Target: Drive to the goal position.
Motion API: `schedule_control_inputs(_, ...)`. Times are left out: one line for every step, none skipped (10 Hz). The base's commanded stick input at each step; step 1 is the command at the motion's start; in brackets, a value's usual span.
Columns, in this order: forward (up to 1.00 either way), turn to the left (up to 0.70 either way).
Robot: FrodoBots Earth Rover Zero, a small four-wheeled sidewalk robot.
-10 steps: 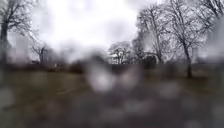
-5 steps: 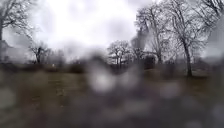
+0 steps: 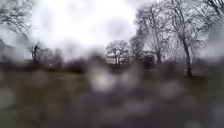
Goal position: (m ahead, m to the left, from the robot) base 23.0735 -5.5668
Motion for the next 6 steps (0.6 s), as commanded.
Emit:
schedule_control_inputs(1.0, 0.0)
schedule_control_inputs(1.0, 0.0)
schedule_control_inputs(1.0, 0.0)
schedule_control_inputs(1.0, 0.0)
schedule_control_inputs(1.0, 0.0)
schedule_control_inputs(1.0, 0.0)
